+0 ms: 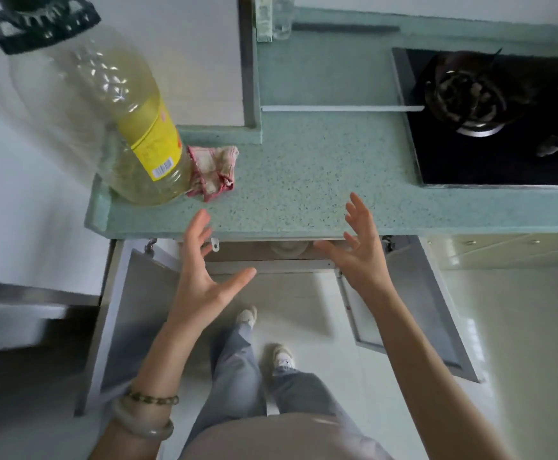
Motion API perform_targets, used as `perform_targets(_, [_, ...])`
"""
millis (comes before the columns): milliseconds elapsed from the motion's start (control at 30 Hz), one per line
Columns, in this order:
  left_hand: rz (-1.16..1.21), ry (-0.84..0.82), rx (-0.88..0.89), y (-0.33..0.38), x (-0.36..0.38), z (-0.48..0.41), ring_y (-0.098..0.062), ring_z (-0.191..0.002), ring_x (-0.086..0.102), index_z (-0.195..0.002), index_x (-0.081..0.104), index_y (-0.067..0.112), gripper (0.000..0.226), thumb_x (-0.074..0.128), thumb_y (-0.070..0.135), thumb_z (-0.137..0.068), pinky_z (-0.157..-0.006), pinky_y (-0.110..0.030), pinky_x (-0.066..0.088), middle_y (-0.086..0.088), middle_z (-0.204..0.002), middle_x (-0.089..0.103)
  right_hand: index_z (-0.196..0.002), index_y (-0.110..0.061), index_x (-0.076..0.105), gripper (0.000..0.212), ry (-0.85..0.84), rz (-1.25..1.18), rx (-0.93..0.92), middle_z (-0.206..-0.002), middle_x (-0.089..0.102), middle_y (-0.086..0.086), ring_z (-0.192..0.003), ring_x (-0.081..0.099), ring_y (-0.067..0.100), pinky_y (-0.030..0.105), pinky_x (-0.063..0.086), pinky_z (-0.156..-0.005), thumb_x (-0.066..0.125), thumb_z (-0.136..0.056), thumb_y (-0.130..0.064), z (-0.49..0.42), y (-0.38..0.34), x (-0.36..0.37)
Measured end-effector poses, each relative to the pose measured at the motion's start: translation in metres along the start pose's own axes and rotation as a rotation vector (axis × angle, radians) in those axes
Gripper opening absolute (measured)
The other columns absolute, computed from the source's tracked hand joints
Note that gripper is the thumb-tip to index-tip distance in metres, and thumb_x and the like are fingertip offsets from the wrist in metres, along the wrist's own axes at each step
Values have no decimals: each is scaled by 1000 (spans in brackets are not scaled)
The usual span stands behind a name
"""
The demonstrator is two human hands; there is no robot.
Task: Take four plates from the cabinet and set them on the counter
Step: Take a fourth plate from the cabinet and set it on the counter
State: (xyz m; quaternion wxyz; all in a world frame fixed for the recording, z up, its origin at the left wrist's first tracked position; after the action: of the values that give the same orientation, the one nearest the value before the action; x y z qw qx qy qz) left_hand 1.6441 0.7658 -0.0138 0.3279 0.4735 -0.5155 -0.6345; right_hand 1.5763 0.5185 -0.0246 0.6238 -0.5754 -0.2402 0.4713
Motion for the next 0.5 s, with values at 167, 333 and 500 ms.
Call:
perform_targets(167, [-40,-150,49,-10,3,-46,-8,-139,31,-148,19,27,101,77,39,-67,-108,-21,31,4,-153,27,-145,-33,28,90,85,-11,51,-149,35,-8,-131,36,5,30,30,-108,76,-75,-4,-18,8,17])
perform_targets(333, [-32,-208,36,-20,11,-66,-7,-139,30,-149,19,21,101,77,39,-68,-112,-24,28,8,-154,25,-146,-35,28,90,107,-14,64,-150,34,-10,-133,34,5,33,28,-112,77,-75,-8,-31,14,26])
perform_targets(500, [-56,-218,62,-38,20,-76,-7,-139,30,-149,18,19,100,79,27,-69,-113,-28,28,5,-154,24,-147,-34,26,90,107,-5,34,-151,33,-11,-133,33,3,32,28,-111,77,-76,-10,-38,25,27])
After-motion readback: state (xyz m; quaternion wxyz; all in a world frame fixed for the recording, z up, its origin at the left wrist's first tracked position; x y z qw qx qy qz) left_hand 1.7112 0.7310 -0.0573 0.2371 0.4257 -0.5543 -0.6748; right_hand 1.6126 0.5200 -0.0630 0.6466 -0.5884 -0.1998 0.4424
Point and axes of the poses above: each hand's wrist, its own z-axis away from the middle knuckle, its own x-axis out of the palm, y = z × x, the point moved 10 cm from there along -z, towards the middle knuckle
